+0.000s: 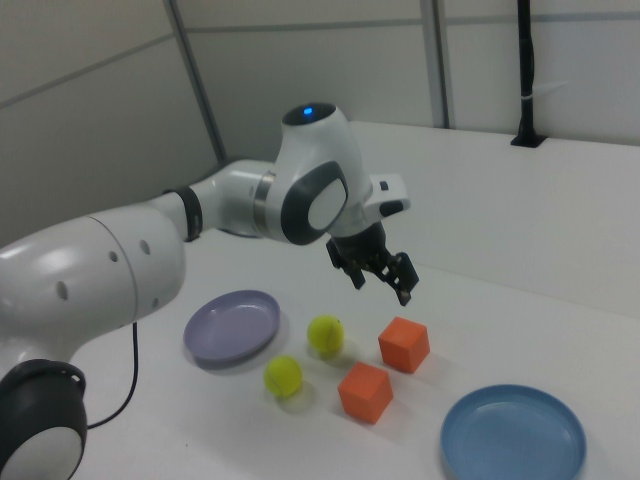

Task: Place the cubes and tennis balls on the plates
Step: 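Grasp the first orange cube with the gripper and lift it, then lower the orange cube onto the blue plate and open the gripper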

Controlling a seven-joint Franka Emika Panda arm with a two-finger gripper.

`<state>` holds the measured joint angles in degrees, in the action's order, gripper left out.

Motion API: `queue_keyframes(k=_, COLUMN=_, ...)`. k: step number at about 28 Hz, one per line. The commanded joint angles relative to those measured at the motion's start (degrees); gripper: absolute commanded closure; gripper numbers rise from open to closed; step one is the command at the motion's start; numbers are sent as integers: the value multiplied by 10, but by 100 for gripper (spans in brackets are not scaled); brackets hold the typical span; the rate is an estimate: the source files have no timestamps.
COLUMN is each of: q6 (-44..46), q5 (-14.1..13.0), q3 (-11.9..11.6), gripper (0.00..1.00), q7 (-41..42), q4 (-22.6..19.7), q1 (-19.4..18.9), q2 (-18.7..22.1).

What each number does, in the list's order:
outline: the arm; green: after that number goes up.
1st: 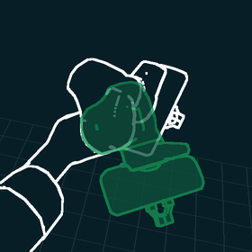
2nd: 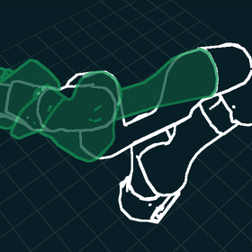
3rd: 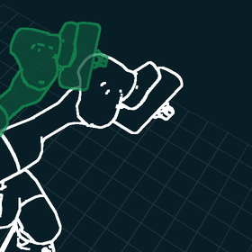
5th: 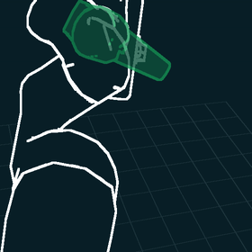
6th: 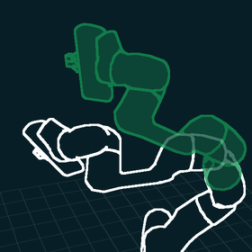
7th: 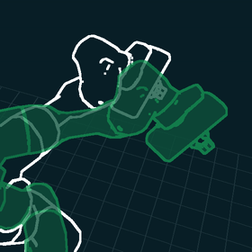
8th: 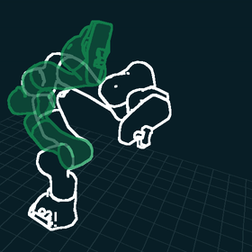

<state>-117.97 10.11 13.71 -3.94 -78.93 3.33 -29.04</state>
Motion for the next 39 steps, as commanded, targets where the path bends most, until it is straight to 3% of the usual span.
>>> queue_keyframes(k=1, q6=-40, q5=58, q3=-1, gripper=0, q7=-24, q4=-18, q1=-10, q2=-29)
queue_keyframes(k=6, q6=-67, q5=119, q3=-1, gripper=0, q7=-59, q4=-18, q1=-16, q2=-66)
queue_keyframes(k=11, q6=-85, q5=152, q3=-1, gripper=0, q7=-76, q4=-18, q1=-19, q2=-88)
queue_keyframes(k=12, q6=-85, q5=154, q3=-1, gripper=5, q7=-76, q4=-18, q1=-19, q2=-90)
queue_keyframes(k=14, q6=-85, q5=156, q3=-1, gripper=26, q7=-76, q4=-18, q1=-24, q2=-91)
queue_keyframes(k=16, q6=-85, q5=155, q3=-1, gripper=62, q7=-76, q4=-18, q1=-25, q2=-92)
queue_keyframes(k=17, q6=-85, q5=156, q3=-1, gripper=88, q7=-76, q4=-18, q1=-26, q2=-92)
queue_keyframes(k=18, q6=-85, q5=155, q3=-1, gripper=98, q7=-76, q4=-17, q1=-26, q2=-92)
queue_keyframes(k=22, q6=-82, q5=149, q3=-1, gripper=100, q7=-76, q4=-11, q1=-26, q2=-84)
queue_keyframes(k=26, q6=-55, q5=143, q3=-11, gripper=100, q7=-72, q4=-11, q1=-21, q2=-45)
queue_keyframes(k=30, q6=38, q5=143, q3=-54, gripper=100, q7=-53, q4=-11, q1=-19, q2=-16)
queue_keyframes(k=33, q6=47, q5=138, q3=-93, gripper=100, q7=-36, q4=-11, q1=-18, q2=-13)
queue_keyframes(k=38, q6=47, q5=137, q3=-130, gripper=100, q7=-25, q4=-12, q1=-13, q2=-22)
queue_keyframes(k=39, q6=45, q5=137, q3=-134, gripper=96, q7=-22, q4=-12, q1=-13, q2=-23)
